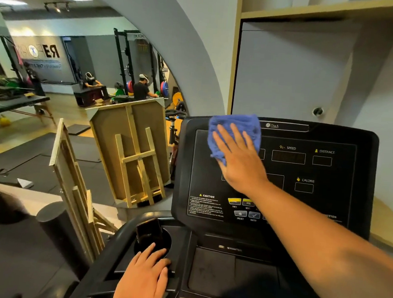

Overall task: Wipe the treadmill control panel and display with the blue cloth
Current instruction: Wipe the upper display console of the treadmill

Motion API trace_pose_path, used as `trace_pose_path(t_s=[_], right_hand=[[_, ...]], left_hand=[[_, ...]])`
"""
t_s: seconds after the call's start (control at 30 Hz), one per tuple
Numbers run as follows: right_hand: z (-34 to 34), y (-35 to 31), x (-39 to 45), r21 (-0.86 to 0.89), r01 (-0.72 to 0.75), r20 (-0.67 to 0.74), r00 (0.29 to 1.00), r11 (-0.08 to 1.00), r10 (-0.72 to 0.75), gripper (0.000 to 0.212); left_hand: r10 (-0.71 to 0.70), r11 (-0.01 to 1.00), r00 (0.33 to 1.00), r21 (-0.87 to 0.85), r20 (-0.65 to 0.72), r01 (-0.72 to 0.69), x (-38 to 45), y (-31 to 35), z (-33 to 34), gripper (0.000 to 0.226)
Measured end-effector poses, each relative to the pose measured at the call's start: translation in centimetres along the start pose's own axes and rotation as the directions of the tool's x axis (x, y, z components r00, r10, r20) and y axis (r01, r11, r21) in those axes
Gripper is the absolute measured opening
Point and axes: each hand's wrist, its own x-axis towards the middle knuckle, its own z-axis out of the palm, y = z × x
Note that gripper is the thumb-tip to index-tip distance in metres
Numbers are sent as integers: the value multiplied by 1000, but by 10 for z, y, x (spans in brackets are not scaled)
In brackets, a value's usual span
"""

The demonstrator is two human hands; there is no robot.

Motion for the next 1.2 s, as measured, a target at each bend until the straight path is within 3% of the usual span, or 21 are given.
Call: trace_pose_path(t_s=[0.17, 0.37, 0.43, 0.5, 0.57, 0.6, 0.67, 0.73, 0.83, 0.97, 1.07, 1.2], right_hand=[[0, 27, -78, 47, -215, 25, 976, 975, 214, 68], [3, 14, -161, 110, -344, 135, 935, 933, 329, 70], [2, 3, -178, 142, -384, 172, 917, 912, 359, 67], [-2, -10, -183, 312, -451, 233, 889, 836, 393, 63], [-21, -24, -180, 616, -554, 319, 826, 560, 465, 54], [-35, -31, -178, 698, -611, 382, 759, 373, 527, 47], [-63, -42, -172, 699, -715, 566, 569, 19, 597, 48], [-85, -48, -171, 680, -663, 693, 441, -314, 571, 49], [-114, -49, -170, 628, -440, 775, 428, -641, 465, 32], [-142, -47, -183, 439, -280, 834, 481, -854, 271, 50], [-160, -43, -192, 334, -253, 839, 518, -908, 165, 61], [-174, -39, -200, 347, -160, 833, 506, -924, 225, 63]], left_hand=[[-6, 1000, 1000, -15, 11, 6, 1, -1, 1, 37], [1, 993, 1000, -120, 13, 0, -2, 5, -12, 70], [7, 990, 1000, -142, 16, -4, -4, 6, -15, 69], [-15, 977, 1000, -212, -7, 14, -5, 9, -21, 61], [-25, 943, 997, -333, -68, 1, -6, 21, -36, 53], [-12, 919, 994, -393, -109, -32, -6, 32, -47, 48], [42, 858, 980, -495, -192, -134, -4, 66, -78, 38], [136, 802, 952, -533, -275, -269, -3, 103, -112, 41], [319, 763, 892, -472, -319, -442, -4, 141, -150, 56], [440, 744, 802, -337, -404, -577, -12, 157, -166, 56], [482, 713, 735, -275, -476, -645, -18, 166, -167, 48], [533, 675, 645, -185, -548, -714, -23, 174, -169, 39]])
